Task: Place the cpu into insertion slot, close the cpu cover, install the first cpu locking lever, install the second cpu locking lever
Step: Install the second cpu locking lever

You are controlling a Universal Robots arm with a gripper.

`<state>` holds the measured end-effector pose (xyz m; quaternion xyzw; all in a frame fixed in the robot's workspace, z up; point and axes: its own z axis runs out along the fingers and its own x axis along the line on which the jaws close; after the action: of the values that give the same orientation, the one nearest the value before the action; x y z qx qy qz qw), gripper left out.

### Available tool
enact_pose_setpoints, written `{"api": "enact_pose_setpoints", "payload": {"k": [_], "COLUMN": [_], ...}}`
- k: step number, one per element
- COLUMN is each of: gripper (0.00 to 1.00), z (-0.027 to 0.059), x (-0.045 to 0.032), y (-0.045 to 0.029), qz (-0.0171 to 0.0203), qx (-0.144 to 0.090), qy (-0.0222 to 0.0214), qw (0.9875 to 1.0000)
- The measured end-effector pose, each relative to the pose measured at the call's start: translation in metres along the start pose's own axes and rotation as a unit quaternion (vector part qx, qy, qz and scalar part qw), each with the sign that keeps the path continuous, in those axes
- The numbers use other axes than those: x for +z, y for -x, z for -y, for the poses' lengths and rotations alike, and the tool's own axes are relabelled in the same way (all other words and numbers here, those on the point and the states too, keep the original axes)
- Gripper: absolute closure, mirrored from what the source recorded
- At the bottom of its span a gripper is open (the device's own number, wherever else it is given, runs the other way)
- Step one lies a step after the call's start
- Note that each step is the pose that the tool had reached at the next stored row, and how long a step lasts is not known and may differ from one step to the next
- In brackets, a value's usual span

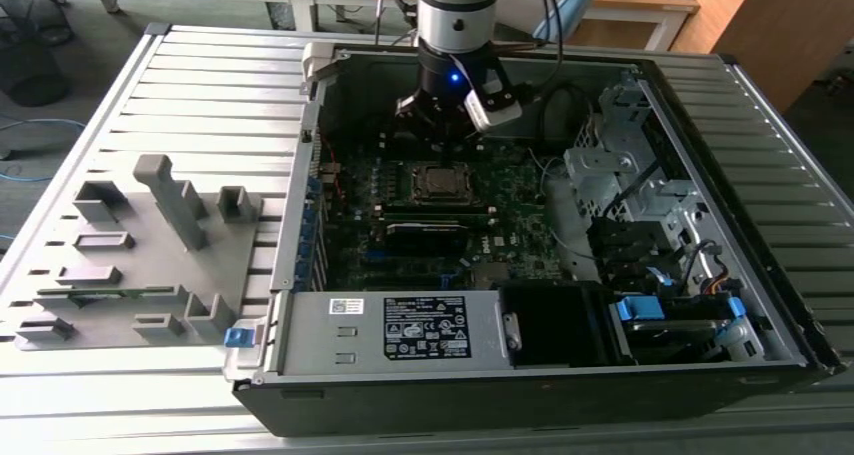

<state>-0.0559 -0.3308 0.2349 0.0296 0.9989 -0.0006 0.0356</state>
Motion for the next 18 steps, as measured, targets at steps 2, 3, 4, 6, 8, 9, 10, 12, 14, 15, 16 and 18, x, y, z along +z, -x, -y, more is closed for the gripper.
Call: {"api": "enact_pose_setpoints", "payload": {"k": [2, 3, 4, 6, 8, 9, 10, 12, 14, 15, 16, 18], "gripper": [0.90, 0.90, 0.90, 0.90, 0.90, 0.90, 0.90, 0.90, 0.90, 0.90, 0.90, 0.90], "z": [0.0000, 0.0000, 0.0000, 0.0000, 0.0000, 0.0000, 0.0000, 0.0000, 0.0002, 0.0005, 0.0008, 0.0016], "x": [-0.0021, -0.0032, -0.0043, -0.0050, -0.0050, -0.0050, -0.0052, -0.0052, -0.0053, -0.0053, -0.0053, -0.0052], "y": [0.0001, 0.0002, 0.0003, 0.0004, 0.0004, 0.0004, 0.0004, 0.0004, 0.0004, 0.0004, 0.0004, 0.0005], "qz": [0.0000, 0.0000, 0.0000, 0.0001, 0.0001, 0.0001, 0.0000, 0.0000, 0.0000, -0.0001, 0.0000, 0.0000], "qx": [0.000, 0.000, 0.000, 0.000, 0.000, 0.000, 0.000, 0.000, 0.000, 0.000, 0.000, 0.000], "qy": [0.0000, 0.0000, 0.0000, 0.0001, 0.0002, 0.0001, 0.0000, 0.0001, 0.0000, -0.0001, 0.0000, 0.0000], "qw": [1.0000, 1.0000, 1.0000, 1.0000, 1.0000, 1.0000, 1.0000, 1.0000, 1.0000, 1.0000, 1.0000, 1.0000]}}
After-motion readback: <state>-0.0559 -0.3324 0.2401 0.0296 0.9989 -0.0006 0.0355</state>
